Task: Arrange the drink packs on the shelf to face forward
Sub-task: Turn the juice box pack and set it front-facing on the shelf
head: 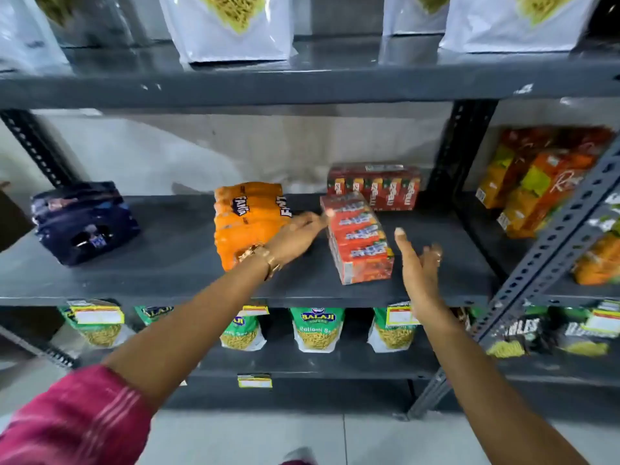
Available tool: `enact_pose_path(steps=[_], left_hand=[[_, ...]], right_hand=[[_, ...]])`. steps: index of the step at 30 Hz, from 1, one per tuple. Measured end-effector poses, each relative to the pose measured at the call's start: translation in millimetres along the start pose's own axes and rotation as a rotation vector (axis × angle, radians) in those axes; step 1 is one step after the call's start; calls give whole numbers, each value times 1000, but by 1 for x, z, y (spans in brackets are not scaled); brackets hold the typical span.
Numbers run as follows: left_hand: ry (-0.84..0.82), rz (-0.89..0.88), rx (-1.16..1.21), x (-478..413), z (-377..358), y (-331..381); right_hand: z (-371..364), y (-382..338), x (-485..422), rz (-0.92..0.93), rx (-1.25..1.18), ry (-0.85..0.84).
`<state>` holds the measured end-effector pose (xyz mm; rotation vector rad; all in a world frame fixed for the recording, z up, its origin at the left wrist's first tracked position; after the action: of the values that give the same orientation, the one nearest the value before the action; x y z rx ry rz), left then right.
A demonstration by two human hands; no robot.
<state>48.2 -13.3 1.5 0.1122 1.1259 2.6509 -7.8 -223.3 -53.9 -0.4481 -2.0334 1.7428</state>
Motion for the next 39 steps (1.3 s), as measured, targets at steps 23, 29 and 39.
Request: enact_pose_path(steps=[23,29,39], left_hand=[[-7,343,-372,-163,-75,0],[144,278,-134,-161,-56,-14],[192,347,541,-163,-58,-76]], right_hand=[[-43,64,-25,-27,370,76],[-61,55,-7,185,153,61],[-41,36,-28,409,191,-148]])
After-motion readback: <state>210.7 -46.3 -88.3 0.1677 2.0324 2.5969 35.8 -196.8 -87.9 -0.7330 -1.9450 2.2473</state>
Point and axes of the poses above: each hand's wrist, its own x-axis away from the middle knuckle, its own z-axis out of the back of the hand, y = z × x, the point moved 5 cm from there along -x, towards the middle knuckle, and after that the axes turned 10 degrees about -x, right-handed, at the moved point
